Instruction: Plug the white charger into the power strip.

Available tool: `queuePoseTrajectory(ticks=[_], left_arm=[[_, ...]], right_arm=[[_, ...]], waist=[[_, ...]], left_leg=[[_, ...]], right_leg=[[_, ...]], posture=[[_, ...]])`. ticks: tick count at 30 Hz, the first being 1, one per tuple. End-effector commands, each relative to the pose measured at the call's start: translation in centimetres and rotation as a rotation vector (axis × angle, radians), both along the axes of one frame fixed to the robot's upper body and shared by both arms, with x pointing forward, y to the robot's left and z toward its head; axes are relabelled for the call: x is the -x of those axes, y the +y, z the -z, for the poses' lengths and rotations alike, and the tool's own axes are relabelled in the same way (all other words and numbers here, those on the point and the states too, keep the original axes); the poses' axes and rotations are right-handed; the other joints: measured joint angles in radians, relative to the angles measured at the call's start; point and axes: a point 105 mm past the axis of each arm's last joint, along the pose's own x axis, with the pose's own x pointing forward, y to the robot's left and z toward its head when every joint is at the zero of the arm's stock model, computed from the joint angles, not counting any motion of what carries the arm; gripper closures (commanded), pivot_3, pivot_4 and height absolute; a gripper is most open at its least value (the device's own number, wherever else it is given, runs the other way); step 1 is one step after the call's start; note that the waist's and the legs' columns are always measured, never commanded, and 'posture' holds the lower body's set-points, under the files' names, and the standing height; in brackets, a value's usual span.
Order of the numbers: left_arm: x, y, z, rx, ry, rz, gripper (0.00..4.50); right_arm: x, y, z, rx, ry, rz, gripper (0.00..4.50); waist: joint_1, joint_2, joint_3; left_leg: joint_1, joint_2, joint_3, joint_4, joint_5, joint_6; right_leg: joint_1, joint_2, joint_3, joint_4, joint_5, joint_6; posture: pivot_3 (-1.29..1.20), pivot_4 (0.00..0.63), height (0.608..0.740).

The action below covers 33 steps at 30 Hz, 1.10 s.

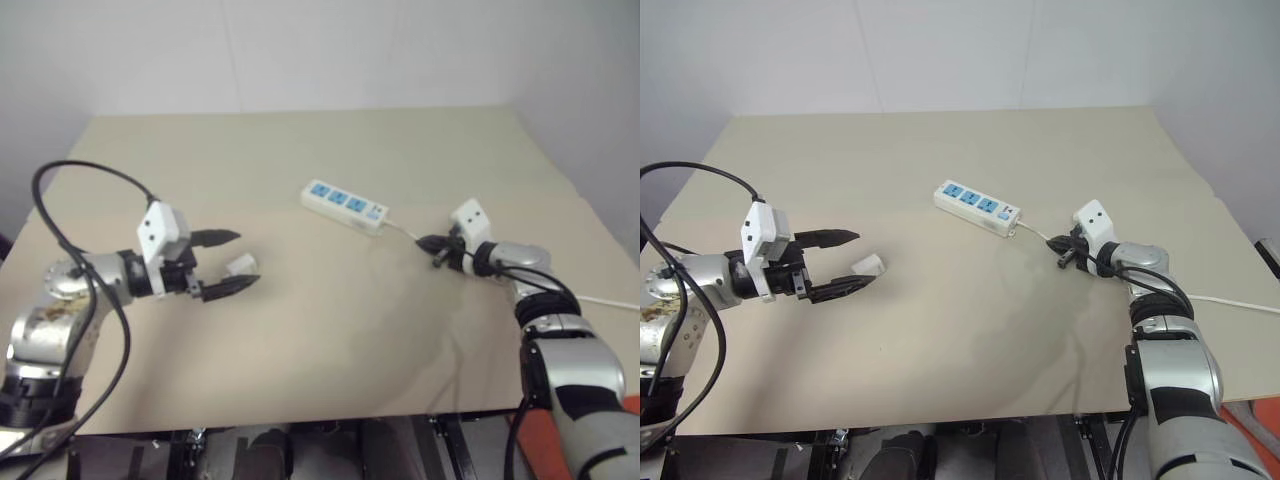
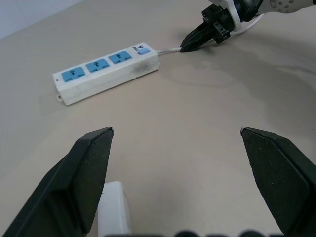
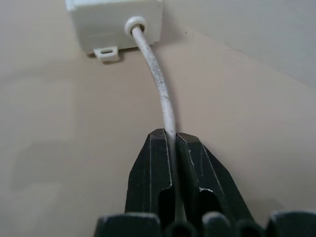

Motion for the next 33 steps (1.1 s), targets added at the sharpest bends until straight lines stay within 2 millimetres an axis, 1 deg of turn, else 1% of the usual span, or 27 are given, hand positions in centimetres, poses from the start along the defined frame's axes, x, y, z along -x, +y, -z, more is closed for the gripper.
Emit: queuePoseTrajectory(ticks=[1, 3, 6, 10, 13, 15, 16, 18, 20, 22, 23, 25, 27, 29, 33], left_arm=[[0.0, -0.2, -0.8, -0.007, -0.038, 0.015, 0.00], [-0.1, -0.2, -0.6, -0.011, -0.031, 0.010, 0.00], [0.1, -0.1, -0.7, -0.013, -0.030, 0.010, 0.00], [0.4, 0.4, -0.9, 0.001, -0.025, -0.008, 0.00], [0.7, 1.0, -0.5, -0.014, -0.010, -0.023, 0.00], [0.8, 1.1, -0.6, -0.010, -0.001, -0.023, 0.00], [0.8, 1.1, -0.6, -0.005, 0.006, -0.017, 0.00], [1.0, 0.9, -0.6, -0.001, 0.017, 0.002, 0.00], [1.0, 0.8, -0.5, -0.004, 0.025, 0.009, 0.00], [0.7, 0.8, -0.3, -0.016, 0.028, 0.009, 0.00], [0.5, 0.8, -0.3, -0.016, 0.028, 0.010, 0.00], [0.5, 0.8, -0.5, -0.013, 0.029, 0.022, 0.00], [0.6, 0.9, -0.6, -0.018, 0.031, 0.032, 0.00], [0.6, 1.1, -0.5, -0.026, 0.033, 0.028, 0.00], [0.5, 1.3, -0.5, -0.029, 0.033, 0.016, 0.00]], right_arm=[[0.7, -0.4, 1.0, 0.036, 0.007, -0.021, 4.50], [1.0, -0.4, 1.0, 0.040, -0.010, -0.038, 4.50], [2.9, -0.6, 1.1, 0.035, -0.038, -0.129, 4.50], [5.8, -1.5, 1.2, 0.033, -0.061, -0.158, 4.50], [8.3, -2.8, 1.5, 0.065, -0.075, -0.122, 4.50], [10.6, -4.1, 1.8, 0.058, -0.036, -0.080, 4.50], [11.5, -4.4, 2.0, 0.056, -0.016, -0.071, 4.50], [12.7, -4.5, 2.1, 0.038, 0.006, -0.057, 4.50], [13.2, -4.5, 2.1, 0.004, 0.015, -0.043, 4.50], [14.1, -4.0, 2.2, 0.011, 0.026, -0.080, 3.78], [14.5, -3.6, 2.0, -0.009, 0.029, -0.100, 3.53], [14.9, -3.1, 1.5, -0.043, 0.014, -0.109, 2.90], [14.8, -3.1, 1.1, -0.052, -0.027, -0.083, 2.17], [14.7, -3.1, 1.0, -0.055, -0.059, -0.059, 1.53], [13.8, -2.4, 0.6, -0.115, -0.146, 0.017, 0.15]], waist=[[-0.002, 0.000, 0.000], [-0.001, 0.000, 0.000], [0.005, 0.000, 0.000], [0.015, 0.000, -0.001], [0.026, 0.001, -0.002], [0.040, 0.002, -0.003], [0.047, 0.002, -0.004], [0.052, 0.002, -0.005], [0.051, 0.001, -0.005], [0.050, 0.001, -0.005], [0.050, 0.001, -0.005], [0.050, 0.001, -0.005], [0.046, 0.001, -0.005], [0.044, 0.001, -0.005], [0.046, 0.001, -0.005]], left_leg=[[0.000, 0.000, 0.000, 0.000, 0.000, 0.000], [0.000, 0.000, 0.000, 0.000, 0.000, 0.000], [0.000, 0.000, 0.000, 0.000, 0.000, 0.000], [-0.001, 0.000, 0.000, 0.000, -0.001, 0.001], [0.000, 0.000, 0.000, 0.000, -0.001, 0.002], [0.000, 0.000, 0.000, 0.000, -0.003, 0.006], [0.000, 0.000, 0.000, 0.001, -0.004, 0.008], [0.001, 0.000, 0.000, 0.001, -0.006, 0.010], [0.003, 0.000, 0.001, 0.002, -0.006, 0.010], [0.004, 0.000, 0.001, 0.002, -0.006, 0.010], [0.005, 0.000, 0.002, 0.002, -0.006, 0.010], [0.007, 0.000, 0.002, 0.002, -0.005, 0.010], [0.008, 0.000, 0.002, 0.002, -0.005, 0.009], [0.010, 0.000, 0.004, 0.002, -0.005, 0.009], [0.010, 0.000, 0.004, 0.002, -0.005, 0.009]], right_leg=[[0.000, 0.000, 0.000, 0.000, 0.000, 0.000], [0.000, 0.000, 0.000, 0.000, 0.000, 0.000], [0.000, 0.000, 0.000, 0.000, 0.000, 0.000], [0.000, 0.000, -0.001, 0.000, 0.000, 0.001], [-0.001, 0.000, -0.001, 0.001, 0.000, 0.001], [0.000, 0.000, 0.000, 0.001, 0.000, 0.001], [0.000, 0.000, -0.001, 0.000, 0.000, 0.001], [0.001, 0.000, 0.000, -0.001, 0.000, 0.001], [0.002, 0.000, 0.000, -0.002, 0.000, 0.001], [0.003, 0.000, 0.001, -0.002, 0.001, 0.000], [0.003, 0.000, 0.001, -0.001, 0.001, -0.001], [0.004, 0.000, 0.001, 0.001, 0.001, -0.001], [0.004, 0.000, 0.002, 0.001, 0.002, -0.002], [0.005, 0.000, 0.003, 0.003, 0.002, -0.002], [0.003, 0.000, 0.004, 0.006, 0.002, -0.001]], posture=[[0.00, 0.150, 0.740], [0.00, 0.150, 0.740], [0.00, 0.150, 0.740], [0.00, 0.150, 0.740], [0.00, 0.150, 0.740], [0.00, 0.150, 0.740], [0.00, 0.150, 0.740], [0.00, 0.150, 0.740], [0.00, 0.150, 0.740], [0.00, 0.150, 0.740], [0.00, 0.150, 0.740], [0.00, 0.150, 0.740], [0.00, 0.150, 0.740], [0.00, 0.150, 0.740], [0.00, 0.150, 0.740]])
